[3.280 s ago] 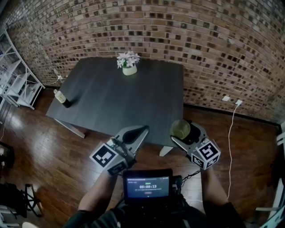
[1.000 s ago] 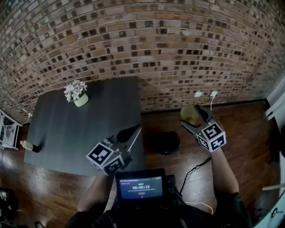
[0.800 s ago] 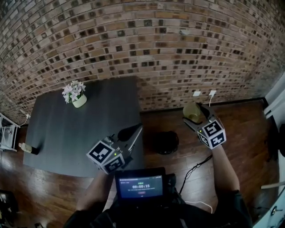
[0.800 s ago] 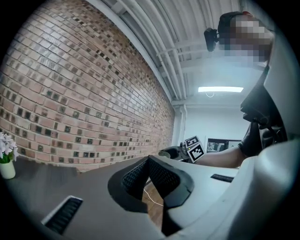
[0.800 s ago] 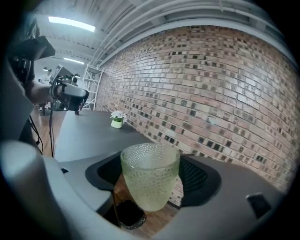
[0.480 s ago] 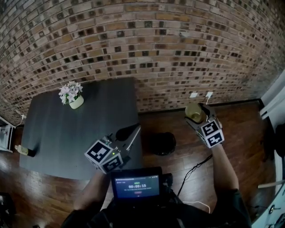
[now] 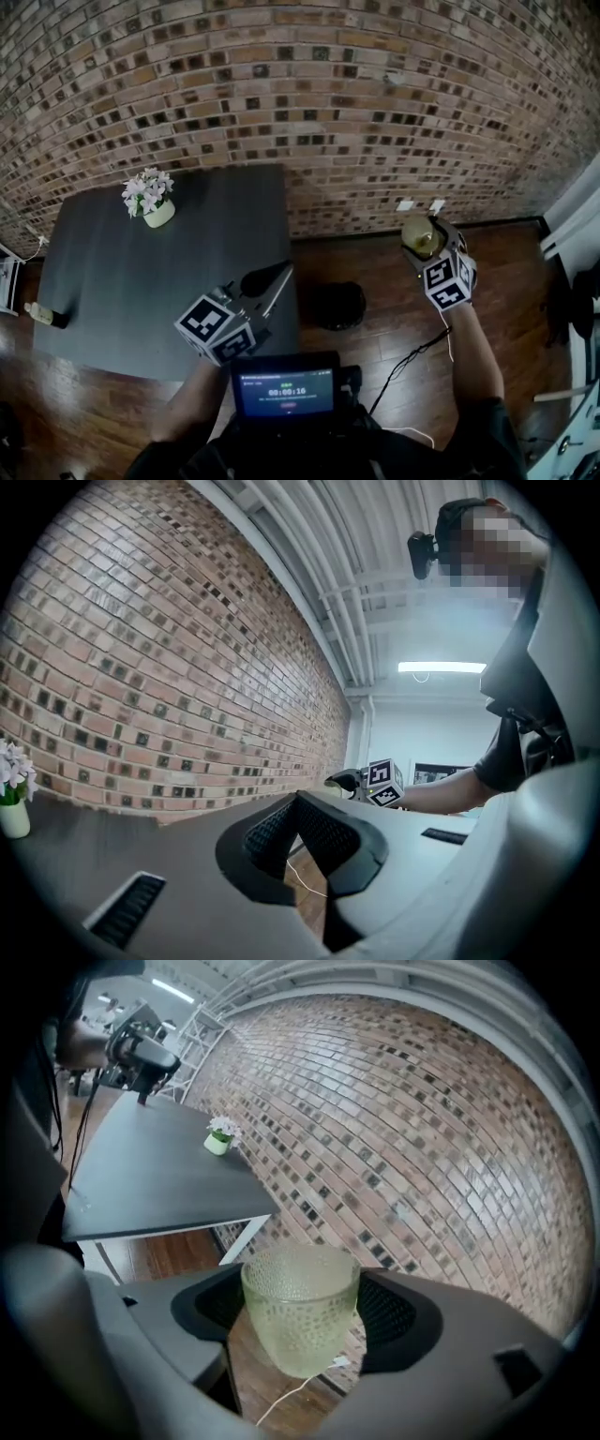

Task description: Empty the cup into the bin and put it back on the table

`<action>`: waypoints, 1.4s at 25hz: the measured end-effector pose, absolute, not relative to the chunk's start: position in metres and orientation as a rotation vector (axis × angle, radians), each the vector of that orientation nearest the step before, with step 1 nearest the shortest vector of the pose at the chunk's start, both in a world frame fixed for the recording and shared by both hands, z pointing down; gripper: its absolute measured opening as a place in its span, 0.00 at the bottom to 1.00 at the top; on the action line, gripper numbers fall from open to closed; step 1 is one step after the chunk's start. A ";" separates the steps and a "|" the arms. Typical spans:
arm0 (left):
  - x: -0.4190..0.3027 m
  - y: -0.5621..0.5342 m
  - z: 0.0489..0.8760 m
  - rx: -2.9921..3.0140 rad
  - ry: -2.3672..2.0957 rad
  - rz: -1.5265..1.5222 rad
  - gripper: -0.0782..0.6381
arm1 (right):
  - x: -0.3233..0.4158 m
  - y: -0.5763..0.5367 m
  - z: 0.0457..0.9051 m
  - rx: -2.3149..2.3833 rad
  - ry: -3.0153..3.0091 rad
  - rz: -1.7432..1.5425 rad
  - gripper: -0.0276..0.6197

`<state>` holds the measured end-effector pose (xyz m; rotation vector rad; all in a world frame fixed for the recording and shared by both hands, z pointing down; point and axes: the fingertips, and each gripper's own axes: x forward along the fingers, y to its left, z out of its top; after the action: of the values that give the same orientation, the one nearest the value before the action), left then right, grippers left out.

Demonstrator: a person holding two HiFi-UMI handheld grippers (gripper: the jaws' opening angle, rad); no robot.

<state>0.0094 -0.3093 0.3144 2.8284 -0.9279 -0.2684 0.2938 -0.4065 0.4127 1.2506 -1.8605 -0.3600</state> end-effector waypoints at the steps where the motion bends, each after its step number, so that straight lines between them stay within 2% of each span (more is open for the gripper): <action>1: 0.008 -0.309 0.316 2.825 -0.923 -0.261 0.10 | 0.295 -0.408 0.412 1.246 -1.839 -0.375 0.63; 35: -0.001 -0.321 0.315 2.816 -0.978 -0.300 0.10 | 0.307 -0.429 0.400 1.105 -1.565 -0.554 0.63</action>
<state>-0.0011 -0.3213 0.3149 2.8164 -0.9783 -0.3003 0.3071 -0.4288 0.4002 1.1052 -1.5652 -0.5539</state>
